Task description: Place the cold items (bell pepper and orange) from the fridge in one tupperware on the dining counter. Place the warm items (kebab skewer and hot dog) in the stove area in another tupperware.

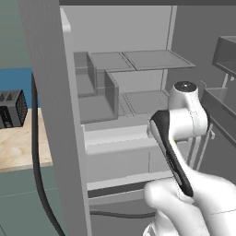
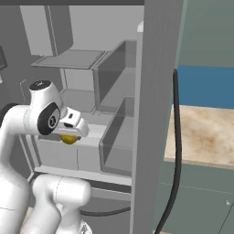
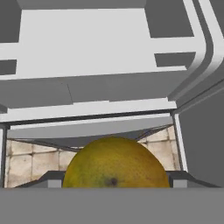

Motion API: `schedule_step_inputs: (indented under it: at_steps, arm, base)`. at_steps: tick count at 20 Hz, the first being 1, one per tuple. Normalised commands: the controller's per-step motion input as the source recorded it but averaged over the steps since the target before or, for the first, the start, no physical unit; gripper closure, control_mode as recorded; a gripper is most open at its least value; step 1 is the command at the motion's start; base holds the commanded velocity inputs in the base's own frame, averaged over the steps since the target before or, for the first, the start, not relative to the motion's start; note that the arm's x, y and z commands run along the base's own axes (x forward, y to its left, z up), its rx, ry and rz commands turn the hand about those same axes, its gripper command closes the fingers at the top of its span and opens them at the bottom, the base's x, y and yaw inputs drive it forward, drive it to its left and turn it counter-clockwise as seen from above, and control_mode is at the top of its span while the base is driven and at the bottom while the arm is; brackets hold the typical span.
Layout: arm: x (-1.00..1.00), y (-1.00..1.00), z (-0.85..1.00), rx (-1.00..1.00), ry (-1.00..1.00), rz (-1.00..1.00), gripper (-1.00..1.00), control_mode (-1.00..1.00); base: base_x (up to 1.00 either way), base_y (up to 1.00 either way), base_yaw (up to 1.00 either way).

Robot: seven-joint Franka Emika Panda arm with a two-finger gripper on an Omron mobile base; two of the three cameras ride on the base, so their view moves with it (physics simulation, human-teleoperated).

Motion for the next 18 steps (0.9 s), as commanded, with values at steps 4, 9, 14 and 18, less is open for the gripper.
schedule_step_inputs:
  at_steps: [4, 9, 14, 18]
  arm:
    - [-0.51, 0.00, -0.19, 0.01, 0.00, 0.00, 1.00, -1.00]
    - [0.00, 0.03, -0.02, 0.08, -0.01, 0.00, 1.00, -1.00]
    - [0.00, 0.00, 0.00, 0.00, 0.00, 0.00, 1.00, -1.00]
    - [-0.04, 0.00, 0.00, 0.00, -0.02, 0.00, 1.00, 1.00]
  base:
    - [0.00, 0.00, 0.00]
    - [0.00, 0.00, 0.00]
    - [0.00, 0.00, 0.00]
    - [-0.14, 0.00, -0.01]
